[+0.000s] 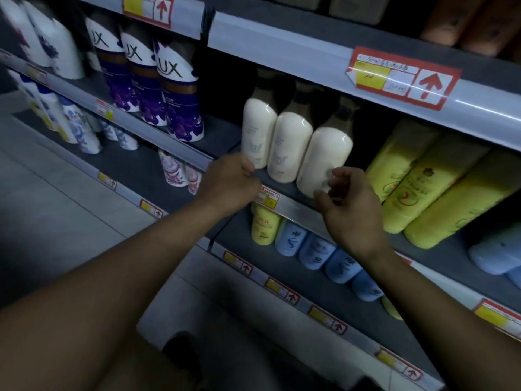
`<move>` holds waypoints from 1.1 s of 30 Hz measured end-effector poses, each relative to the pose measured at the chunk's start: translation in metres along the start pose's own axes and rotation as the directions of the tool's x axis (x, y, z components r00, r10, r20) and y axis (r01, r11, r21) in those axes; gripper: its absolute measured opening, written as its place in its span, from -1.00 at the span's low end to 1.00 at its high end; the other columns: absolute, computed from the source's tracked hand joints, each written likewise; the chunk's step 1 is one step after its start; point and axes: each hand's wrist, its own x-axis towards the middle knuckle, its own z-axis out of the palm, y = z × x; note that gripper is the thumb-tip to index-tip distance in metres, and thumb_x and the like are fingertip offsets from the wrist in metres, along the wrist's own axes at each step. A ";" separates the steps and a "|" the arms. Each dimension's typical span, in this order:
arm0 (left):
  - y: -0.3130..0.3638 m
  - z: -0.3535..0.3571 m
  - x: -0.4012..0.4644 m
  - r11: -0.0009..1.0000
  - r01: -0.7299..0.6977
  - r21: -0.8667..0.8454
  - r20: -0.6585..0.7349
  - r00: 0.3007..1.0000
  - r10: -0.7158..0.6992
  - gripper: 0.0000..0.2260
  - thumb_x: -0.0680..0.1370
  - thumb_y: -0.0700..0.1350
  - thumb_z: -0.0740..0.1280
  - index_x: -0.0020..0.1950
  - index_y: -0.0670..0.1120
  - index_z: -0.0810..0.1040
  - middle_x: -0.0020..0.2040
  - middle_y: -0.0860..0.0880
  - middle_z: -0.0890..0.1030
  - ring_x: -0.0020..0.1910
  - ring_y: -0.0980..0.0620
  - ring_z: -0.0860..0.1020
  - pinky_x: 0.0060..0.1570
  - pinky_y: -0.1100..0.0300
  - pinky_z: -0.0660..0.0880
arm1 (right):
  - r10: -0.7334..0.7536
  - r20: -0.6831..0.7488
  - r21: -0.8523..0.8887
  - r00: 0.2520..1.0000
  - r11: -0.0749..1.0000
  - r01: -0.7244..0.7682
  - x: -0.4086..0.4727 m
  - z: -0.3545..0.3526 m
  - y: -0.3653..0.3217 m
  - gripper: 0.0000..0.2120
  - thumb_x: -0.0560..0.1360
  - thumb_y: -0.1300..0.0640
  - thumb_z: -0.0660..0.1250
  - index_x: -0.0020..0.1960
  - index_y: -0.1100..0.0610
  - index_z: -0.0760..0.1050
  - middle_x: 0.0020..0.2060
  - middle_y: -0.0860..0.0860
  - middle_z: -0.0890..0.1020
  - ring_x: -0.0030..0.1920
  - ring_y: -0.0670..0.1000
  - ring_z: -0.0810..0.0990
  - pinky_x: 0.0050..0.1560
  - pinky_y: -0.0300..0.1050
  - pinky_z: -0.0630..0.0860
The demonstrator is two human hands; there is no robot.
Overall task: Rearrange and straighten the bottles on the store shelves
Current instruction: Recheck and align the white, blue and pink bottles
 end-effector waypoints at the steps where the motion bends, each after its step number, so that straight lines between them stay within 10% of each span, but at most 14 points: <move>1: -0.003 -0.004 0.007 1.000 -0.012 -0.015 -0.034 0.999 0.011 -0.81 0.52 -0.14 0.41 0.13 -0.03 0.64 0.03 0.08 0.67 0.08 0.05 0.62 0.08 0.18 0.54 | -0.009 -0.039 0.012 0.999 1.000 0.010 0.002 0.005 0.001 -0.63 0.53 0.11 0.48 0.27 0.10 0.46 0.05 0.02 0.62 -0.04 -0.08 0.61 -0.13 -0.45 0.45; 9: -0.010 0.014 0.012 0.982 -0.189 0.016 -0.039 0.981 0.190 -0.85 0.54 -0.11 0.45 0.07 0.06 0.57 -0.03 0.10 0.63 0.02 0.05 0.63 0.14 0.04 0.60 | 0.015 -0.226 -0.049 0.974 0.998 -0.027 0.009 0.035 0.001 -0.40 0.46 -0.04 0.54 0.34 0.18 0.36 0.16 0.10 0.50 0.13 0.11 0.55 0.10 0.04 0.55; 33: 0.007 0.069 0.046 0.975 -0.216 -0.046 -0.222 0.954 0.201 -0.65 0.46 -0.10 0.48 0.13 -0.01 0.38 0.14 -0.03 0.49 0.05 0.00 0.55 0.00 0.08 0.48 | 0.075 -0.149 -0.003 0.986 0.997 -0.076 0.033 0.049 0.019 -0.08 0.41 0.03 0.53 0.60 0.17 0.11 0.41 0.13 0.46 0.35 0.17 0.51 0.26 0.15 0.57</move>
